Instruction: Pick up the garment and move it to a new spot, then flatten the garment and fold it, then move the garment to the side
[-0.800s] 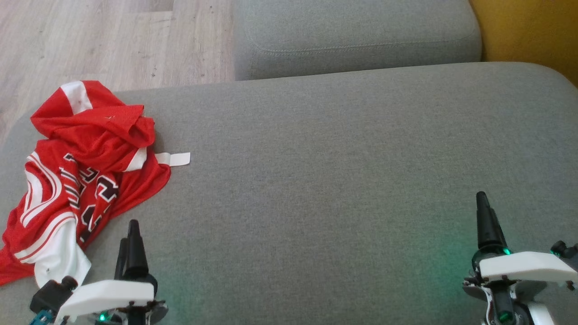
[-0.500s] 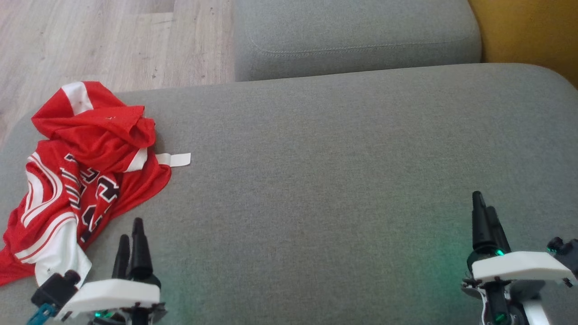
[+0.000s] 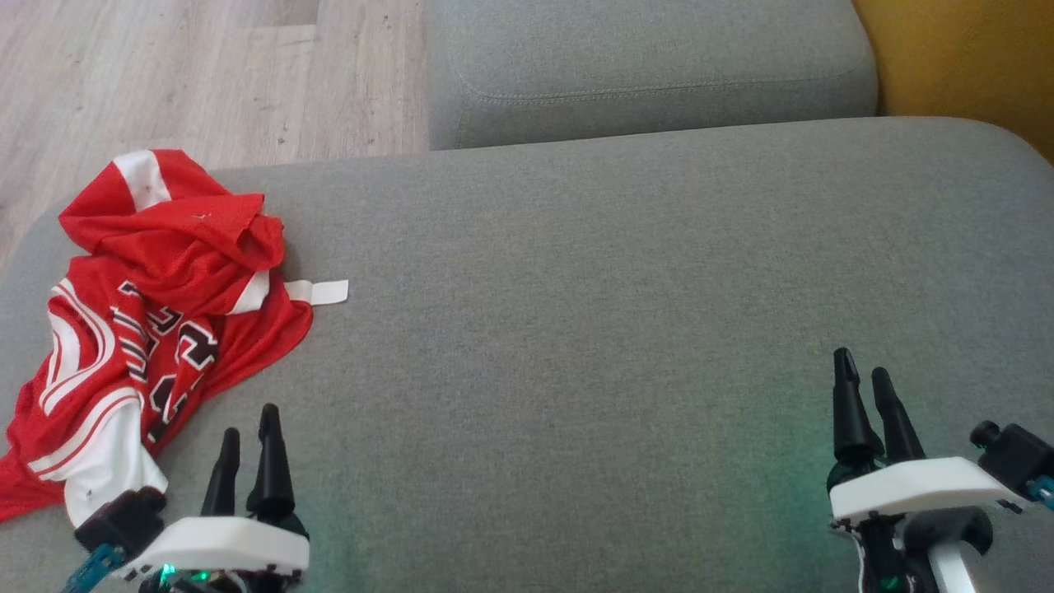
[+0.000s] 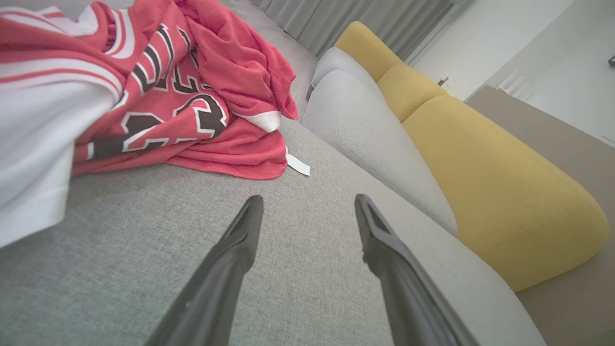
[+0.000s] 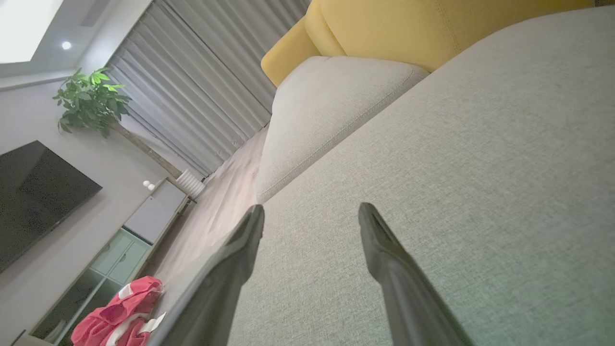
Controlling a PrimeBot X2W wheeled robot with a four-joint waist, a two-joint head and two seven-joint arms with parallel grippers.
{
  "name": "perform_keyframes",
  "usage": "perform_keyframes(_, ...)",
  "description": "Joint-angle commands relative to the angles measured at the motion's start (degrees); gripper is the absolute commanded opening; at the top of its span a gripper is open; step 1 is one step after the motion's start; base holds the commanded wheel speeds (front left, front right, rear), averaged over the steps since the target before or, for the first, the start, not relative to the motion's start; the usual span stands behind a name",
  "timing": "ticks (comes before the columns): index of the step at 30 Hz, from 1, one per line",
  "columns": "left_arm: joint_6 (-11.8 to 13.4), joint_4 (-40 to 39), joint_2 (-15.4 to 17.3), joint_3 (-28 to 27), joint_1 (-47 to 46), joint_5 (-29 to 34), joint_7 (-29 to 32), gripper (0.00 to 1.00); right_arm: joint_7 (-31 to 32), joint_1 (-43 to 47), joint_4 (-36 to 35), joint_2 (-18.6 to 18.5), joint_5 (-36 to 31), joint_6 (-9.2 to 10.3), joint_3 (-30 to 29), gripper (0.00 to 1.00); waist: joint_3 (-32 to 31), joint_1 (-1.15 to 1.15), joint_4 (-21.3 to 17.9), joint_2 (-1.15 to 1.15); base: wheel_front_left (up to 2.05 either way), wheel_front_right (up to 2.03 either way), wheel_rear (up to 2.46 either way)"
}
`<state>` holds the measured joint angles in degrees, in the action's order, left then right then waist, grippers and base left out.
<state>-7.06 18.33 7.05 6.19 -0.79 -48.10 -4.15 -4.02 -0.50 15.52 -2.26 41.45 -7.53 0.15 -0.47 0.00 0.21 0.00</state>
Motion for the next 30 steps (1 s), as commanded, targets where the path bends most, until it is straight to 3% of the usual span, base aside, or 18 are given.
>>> perform_keyframes(1,-0.1,-1.3,1.6,-0.2,-3.0,2.9,-0.9,1.00,-1.0,-2.9,-2.1,-0.4,-3.1,0.02,1.2,1.00,0.0,0.00,0.0,0.00,0.00,0.00,0.00)
perform_keyframes(30,1.0,1.5,3.3,-0.4,-2.9,20.1,-5.6,1.00,-5.7,-3.3,-0.6,-0.5,-22.5,0.03,3.8,1.00,-0.1,0.00,0.0,0.00,0.00,0.00,0.00)
